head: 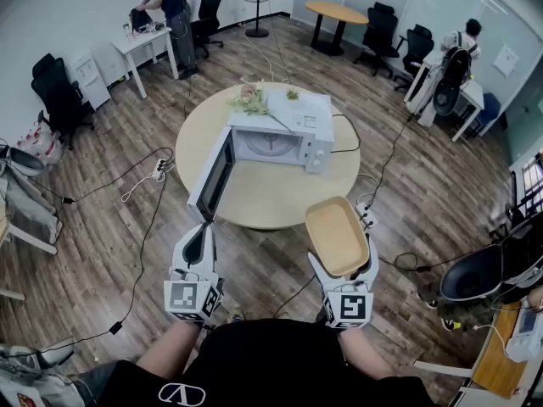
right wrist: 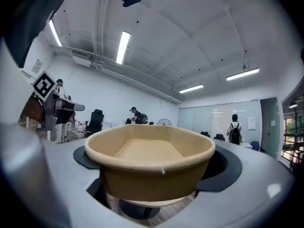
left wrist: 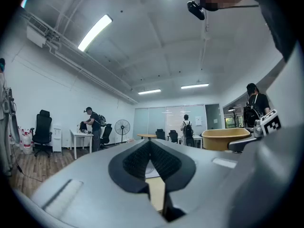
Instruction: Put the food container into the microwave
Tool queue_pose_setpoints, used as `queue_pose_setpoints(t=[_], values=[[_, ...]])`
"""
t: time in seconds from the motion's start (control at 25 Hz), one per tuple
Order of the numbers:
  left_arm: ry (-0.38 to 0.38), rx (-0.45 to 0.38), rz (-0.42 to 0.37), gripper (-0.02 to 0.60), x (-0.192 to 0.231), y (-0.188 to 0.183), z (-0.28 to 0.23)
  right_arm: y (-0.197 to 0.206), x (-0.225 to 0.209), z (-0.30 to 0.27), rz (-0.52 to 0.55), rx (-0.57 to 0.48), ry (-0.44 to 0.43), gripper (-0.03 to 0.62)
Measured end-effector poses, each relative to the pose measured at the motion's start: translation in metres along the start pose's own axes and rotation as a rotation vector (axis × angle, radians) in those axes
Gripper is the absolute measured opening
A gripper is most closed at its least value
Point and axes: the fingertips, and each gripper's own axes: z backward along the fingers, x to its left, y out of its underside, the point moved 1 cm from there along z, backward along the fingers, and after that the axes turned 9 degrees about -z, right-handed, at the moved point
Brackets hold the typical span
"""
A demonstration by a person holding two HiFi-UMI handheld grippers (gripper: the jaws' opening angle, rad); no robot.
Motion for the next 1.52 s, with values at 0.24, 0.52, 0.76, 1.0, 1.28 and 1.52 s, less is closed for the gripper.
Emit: queue_pose_setpoints(t=[0.24, 0.52, 0.76, 1.0, 1.28, 1.52], values=[[0.007, 0.002, 0.006, 0.0, 0.0, 0.002, 0.003, 0.002, 0.002, -0.001, -0.015, 0.003, 0.001, 0.588], [0.011, 0.003, 0.014, 0.001, -0.002, -0.001, 0.005, -0.003, -0.002, 0.004, -0.091, -0.028, 0.002, 0.589], [0.0, 0.007, 0.002, 0.0, -0.019, 0.001, -0.002, 0.005, -0.009, 0.003, -0.11, -0.029, -0.036, 0.588], [-0.037, 0.023, -0.003, 0.0, -0.048, 0.008, -0.012, 0.018, -0.027, -0.007, -0.114, -0.031, -0.099, 0.588], [-0.06, 0.033, -0.028, 0.0, -0.045, 0.01, -0.041, 0.024, -0.039, -0.039, -0.124, -0.022, -0.14, 0.588], [-0.046, -0.005, -0.024, 0.0, -0.014, 0.018, -0.103, 0.025, -0.046, -0.092, -0.114, -0.031, -0.124, 0.588]])
